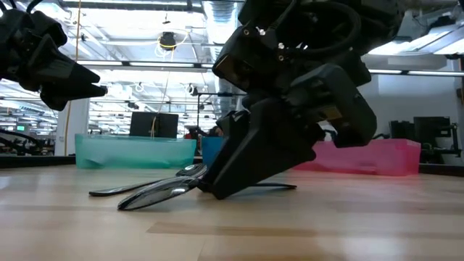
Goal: Sort silverware by color (type)
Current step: Put the black spoon into the blue bin
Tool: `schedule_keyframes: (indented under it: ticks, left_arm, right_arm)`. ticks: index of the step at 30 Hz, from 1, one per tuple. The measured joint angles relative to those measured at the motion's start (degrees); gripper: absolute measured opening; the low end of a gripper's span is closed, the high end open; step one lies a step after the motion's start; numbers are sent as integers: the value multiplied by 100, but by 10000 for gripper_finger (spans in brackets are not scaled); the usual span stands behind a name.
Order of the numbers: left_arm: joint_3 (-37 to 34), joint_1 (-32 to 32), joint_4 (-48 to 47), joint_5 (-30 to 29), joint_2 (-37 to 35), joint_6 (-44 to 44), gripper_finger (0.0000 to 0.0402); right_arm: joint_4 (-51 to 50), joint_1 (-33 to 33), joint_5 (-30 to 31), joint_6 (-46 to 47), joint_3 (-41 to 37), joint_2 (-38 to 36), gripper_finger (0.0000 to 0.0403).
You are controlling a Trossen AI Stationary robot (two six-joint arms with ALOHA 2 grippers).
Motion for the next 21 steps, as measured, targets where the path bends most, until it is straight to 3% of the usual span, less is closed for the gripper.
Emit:
schedule_keyframes:
  ticks: [21]
  left_arm:
    - [0, 0, 1, 11, 0, 0, 194]
  right_arm:
    - [-38, -4, 93, 432, -7, 20, 36]
